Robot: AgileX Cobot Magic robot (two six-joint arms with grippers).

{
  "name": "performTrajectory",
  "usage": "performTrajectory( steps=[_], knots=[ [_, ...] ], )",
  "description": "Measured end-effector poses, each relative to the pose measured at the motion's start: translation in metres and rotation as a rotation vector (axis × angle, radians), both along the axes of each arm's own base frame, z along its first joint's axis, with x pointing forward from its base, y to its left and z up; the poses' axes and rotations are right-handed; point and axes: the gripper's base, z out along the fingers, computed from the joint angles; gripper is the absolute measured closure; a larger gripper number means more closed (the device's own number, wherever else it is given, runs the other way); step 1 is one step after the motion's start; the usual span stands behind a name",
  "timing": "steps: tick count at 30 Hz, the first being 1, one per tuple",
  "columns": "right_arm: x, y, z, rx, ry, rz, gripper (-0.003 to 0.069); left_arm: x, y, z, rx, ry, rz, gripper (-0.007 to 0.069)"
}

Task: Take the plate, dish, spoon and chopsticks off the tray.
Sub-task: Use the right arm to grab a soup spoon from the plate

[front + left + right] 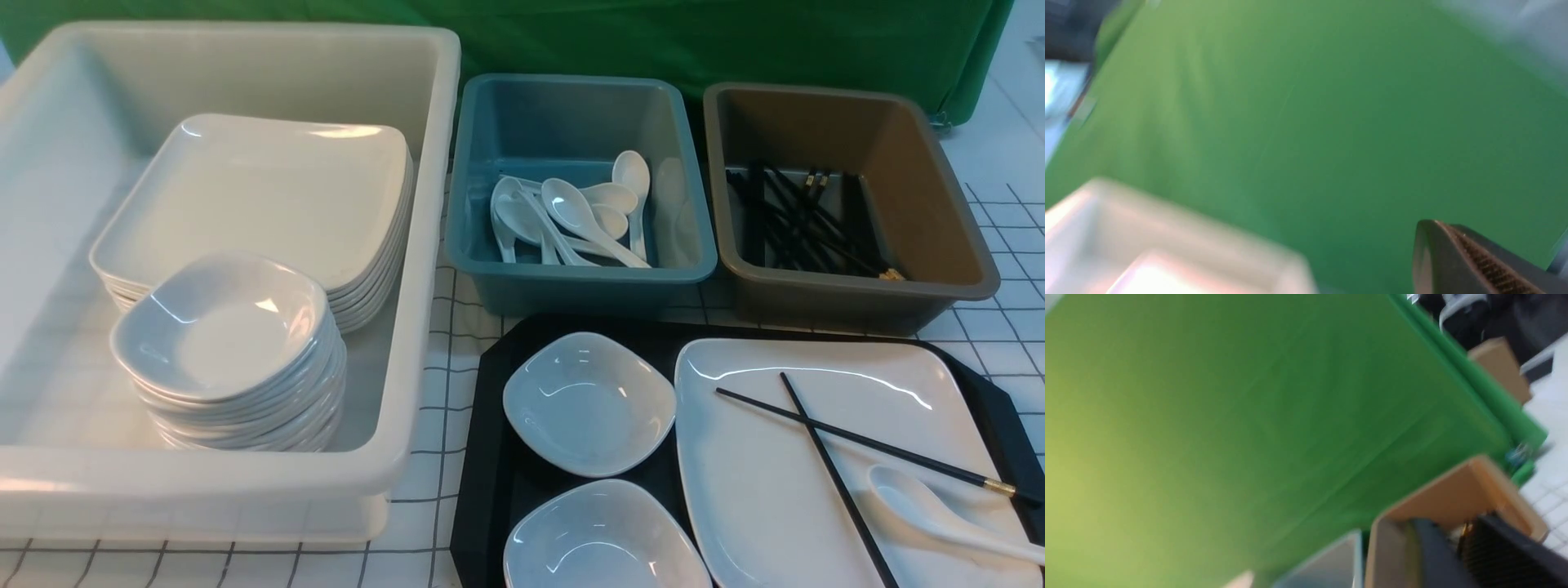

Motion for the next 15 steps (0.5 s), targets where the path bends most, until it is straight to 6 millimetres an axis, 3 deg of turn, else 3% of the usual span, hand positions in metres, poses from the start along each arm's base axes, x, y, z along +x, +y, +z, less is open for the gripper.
performTrajectory(
  steps=[3,6,11,12,15],
  knots=[
    [0.003,0.008,0.044,-0.244,0.193,0.117,0.0647,0.037,-0.011,0.009,0.135,0.393,-0.139,0.0604],
    [0.016,0.021,0.073,-0.462,0.397,0.268,0.0653,0.064,-0.023,-0.003,0.182,0.644,-0.322,0.0604],
    [0.06,0.048,0.08,-0.84,0.839,0.444,0.0662,0.108,-0.032,-0.032,0.23,0.883,-0.52,0.0606],
    [0.059,0.047,0.081,-0.849,0.845,0.444,0.0662,0.11,-0.032,-0.033,0.231,0.889,-0.525,0.0606],
    [0.09,0.061,0.075,-1.087,1.087,0.492,0.0663,0.128,-0.036,-0.044,0.237,0.936,-0.589,0.0628]
  ],
)
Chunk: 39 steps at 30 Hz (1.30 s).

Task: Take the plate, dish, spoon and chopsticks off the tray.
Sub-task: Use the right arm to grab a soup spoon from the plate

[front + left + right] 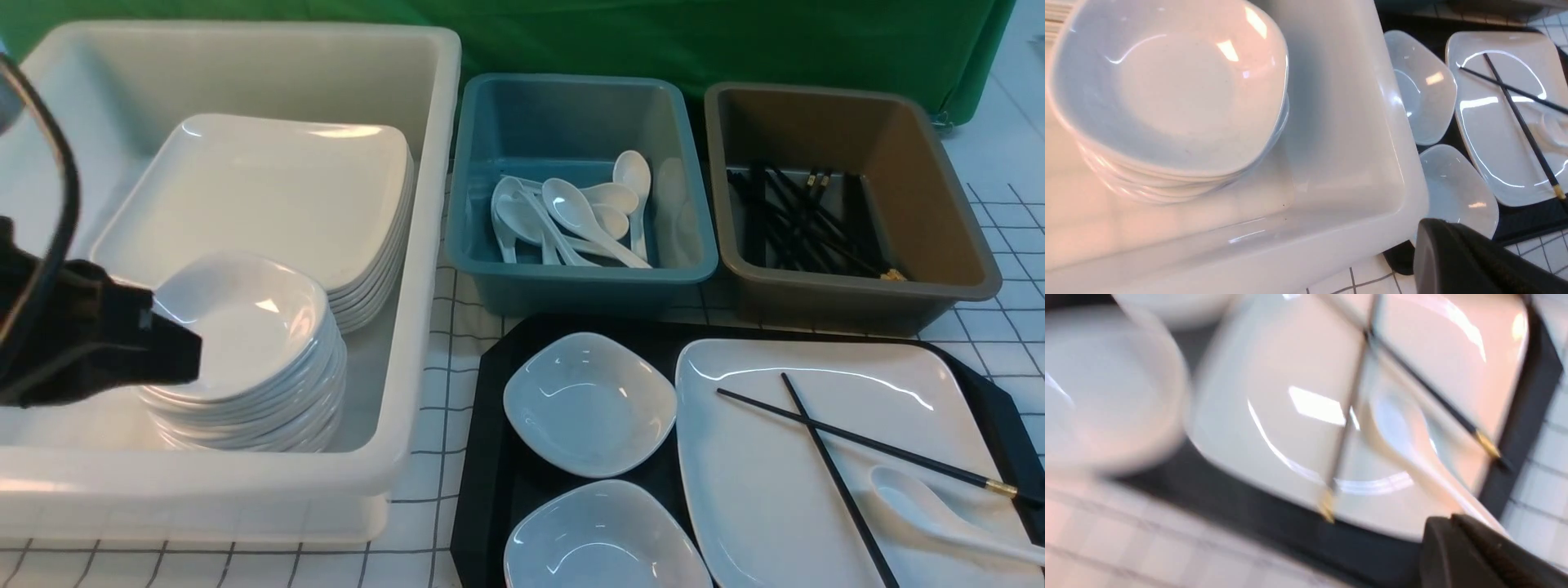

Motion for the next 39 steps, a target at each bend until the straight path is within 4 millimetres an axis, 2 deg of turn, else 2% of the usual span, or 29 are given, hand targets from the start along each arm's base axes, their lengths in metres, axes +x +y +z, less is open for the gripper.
performTrajectory(
  steps=[1,2,3,6,8,10,11,12,15,16,17,18,19,21,23,28,39],
  knots=[
    [0.01,0.004,-0.002,-0.047,0.041,0.019,0.0663,0.002,-0.003,-0.001,-0.009,0.008,-0.016,0.0631],
    [0.011,0.004,-0.003,-0.053,0.047,0.021,0.0663,0.002,-0.004,-0.001,-0.011,0.008,-0.02,0.0631],
    [0.024,0.008,-0.007,-0.091,0.089,0.028,0.0663,0.003,-0.012,-0.002,-0.019,0.008,-0.063,0.0634],
    [0.045,0.006,-0.017,-0.133,0.15,0.033,0.0663,-0.003,-0.036,0.0,-0.036,-0.016,-0.189,0.0636],
    [0.059,0.001,-0.029,-0.146,0.21,0.018,0.0663,-0.01,-0.055,0.001,-0.053,-0.034,-0.271,0.0637],
    [0.068,-0.006,-0.037,-0.144,0.257,-0.002,0.066,-0.013,-0.065,0.001,-0.064,-0.037,-0.305,0.0638],
    [0.078,-0.012,-0.049,-0.142,0.315,-0.015,0.0645,-0.018,-0.083,0.0,-0.079,-0.037,-0.361,0.0637],
    [0.083,-0.015,-0.056,-0.142,0.347,-0.023,0.063,-0.021,-0.09,-0.001,-0.085,-0.029,-0.381,0.0637],
    [0.1,-0.022,-0.076,-0.148,0.398,-0.043,0.0528,-0.027,-0.116,-0.009,-0.069,-0.021,-0.473,0.0637],
    [0.1,-0.023,-0.076,-0.147,0.395,-0.045,0.0508,-0.026,-0.118,-0.01,-0.065,-0.019,-0.478,0.0637],
    [0.107,-0.022,-0.085,-0.152,0.407,-0.036,0.0424,-0.028,-0.131,-0.016,-0.054,-0.01,-0.519,0.0637],
    [0.111,-0.022,-0.09,-0.151,0.408,-0.029,0.0372,-0.028,-0.137,-0.02,-0.049,-0.005,-0.535,0.0637],
    [0.111,-0.022,-0.091,-0.15,0.412,-0.03,0.0363,-0.027,-0.138,-0.02,-0.049,-0.004,-0.534,0.0637],
    [0.118,-0.02,-0.101,-0.154,0.416,-0.002,0.0283,-0.025,-0.148,-0.028,-0.038,0.01,-0.553,0.0637],
    [0.123,-0.019,-0.109,-0.166,0.429,0.033,0.0248,-0.021,-0.154,-0.035,-0.025,0.021,-0.558,0.0637],
    [0.129,-0.018,-0.126,-0.189,0.475,0.095,0.0235,-0.014,-0.16,-0.043,-0.011,0.025,-0.547,0.0637],
    [0.137,-0.018,-0.152,-0.23,0.545,0.129,0.0232,-0.008,-0.162,-0.044,0.003,-0.026,-0.541,0.0628]
  ],
)
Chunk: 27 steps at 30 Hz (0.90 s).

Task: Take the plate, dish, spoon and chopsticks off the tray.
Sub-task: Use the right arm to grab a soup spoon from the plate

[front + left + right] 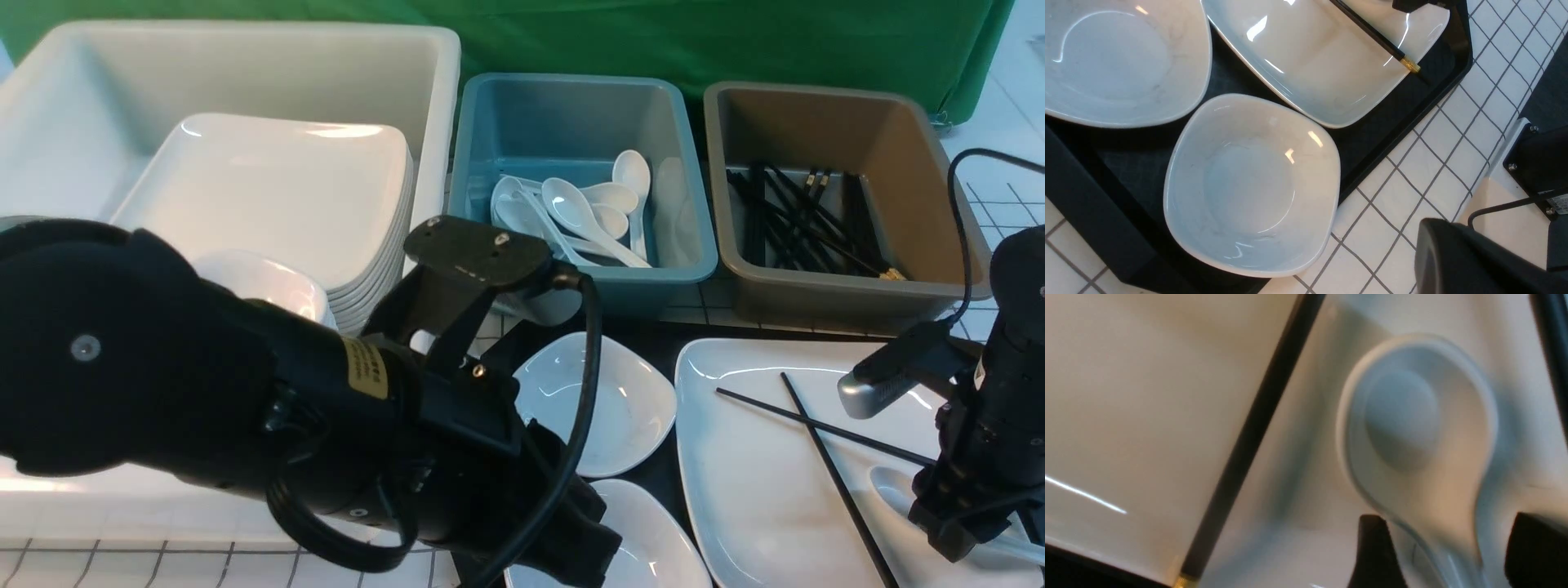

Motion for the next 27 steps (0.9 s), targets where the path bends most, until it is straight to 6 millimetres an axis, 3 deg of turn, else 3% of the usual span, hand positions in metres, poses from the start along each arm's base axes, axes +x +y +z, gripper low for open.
performTrajectory(
  steps=[9,15,22,27],
  knots=[
    [0.002,0.0,-0.01,-0.009,0.033,0.018,0.0256,0.001,0.0,0.001,-0.007,-0.014,0.005,0.0628],
    [0.002,0.0,-0.011,-0.01,0.037,0.023,0.0456,0.003,-0.001,0.002,-0.023,-0.027,0.015,0.0628],
    [-0.003,-0.001,-0.01,-0.019,0.106,0.062,0.0456,0.005,-0.002,0.004,-0.044,-0.051,0.032,0.0628],
    [-0.008,0.004,0.002,0.029,0.204,0.039,0.0456,0.009,-0.003,0.007,-0.075,-0.093,0.056,0.0628]
  ],
)
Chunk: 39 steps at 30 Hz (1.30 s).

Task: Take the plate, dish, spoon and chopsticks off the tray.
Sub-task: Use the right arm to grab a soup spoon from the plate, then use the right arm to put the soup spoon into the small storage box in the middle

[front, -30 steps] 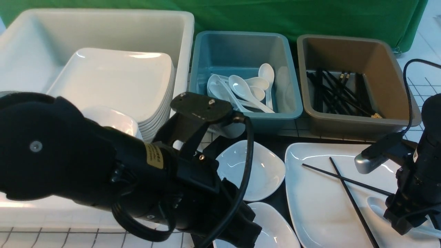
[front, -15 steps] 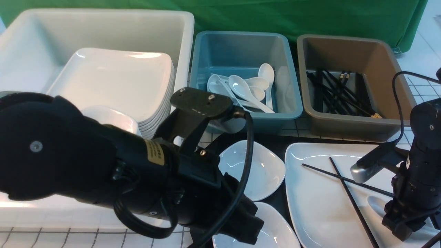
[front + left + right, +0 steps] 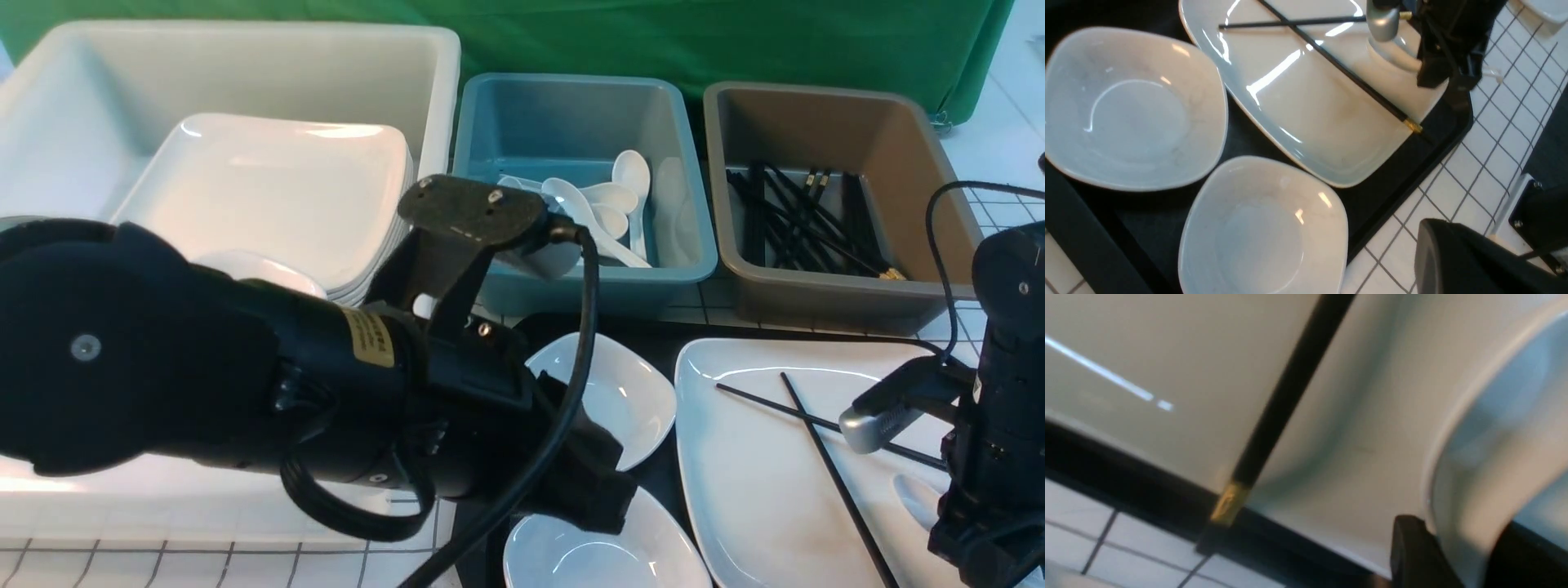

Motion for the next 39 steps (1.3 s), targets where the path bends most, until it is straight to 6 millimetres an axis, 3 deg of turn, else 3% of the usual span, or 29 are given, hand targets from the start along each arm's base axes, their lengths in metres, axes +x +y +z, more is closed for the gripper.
performTrajectory(
  steps=[4,12,15,16,17,21,23,25,27,28,33,35,38,39],
  knots=[
    [-0.002,0.013,0.017,0.142,-0.019,-0.036,0.0456,0.005,-0.001,0.003,-0.024,-0.053,0.024,0.0628],
    [0.019,0.034,0.091,0.393,-0.276,-0.069,0.0456,0.037,0.019,0.015,-0.105,-0.193,0.206,0.0627],
    [0.045,0.047,0.139,0.547,-0.516,-0.107,0.0456,0.064,0.048,0.02,-0.122,-0.252,0.363,0.0627],
    [0.046,0.048,0.141,0.555,-0.521,-0.107,0.0456,0.064,0.048,0.021,-0.123,-0.254,0.364,0.0627],
    [0.062,0.057,0.162,0.631,-0.654,-0.127,0.0456,0.076,0.061,0.024,-0.124,-0.267,0.427,0.0627],
    [0.09,0.077,0.182,0.706,-0.82,-0.126,0.0456,0.089,0.075,0.031,-0.12,-0.283,0.488,0.0627],
    [0.104,0.088,0.184,0.729,-0.867,-0.122,0.0456,0.091,0.078,0.033,-0.113,-0.288,0.49,0.0627],
    [0.127,0.103,0.173,0.743,-0.899,-0.13,0.0456,0.09,0.078,0.034,-0.102,-0.272,0.477,0.0627],
    [0.136,0.108,0.167,0.747,-0.908,-0.14,0.0456,0.09,0.077,0.034,-0.094,-0.257,0.468,0.0627],
    [0.151,0.116,0.156,0.752,-0.923,-0.159,0.0456,0.087,0.076,0.032,-0.077,-0.225,0.45,0.0627],
    [0.185,0.13,0.122,0.759,-0.942,-0.251,0.0454,0.08,0.075,0.024,-0.023,-0.132,0.4,0.0627],
    [0.193,0.134,0.111,0.761,-0.953,-0.277,0.0424,0.078,0.074,0.021,-0.015,-0.091,0.385,0.0627],
    [0.196,0.139,0.102,0.762,-0.951,-0.294,0.0309,0.074,0.072,0.019,-0.026,-0.033,0.37,0.0627],
    [0.196,0.139,0.102,0.762,-0.951,-0.294,0.0309,0.074,0.072,0.019,-0.028,-0.032,0.37,0.0627]
  ],
)
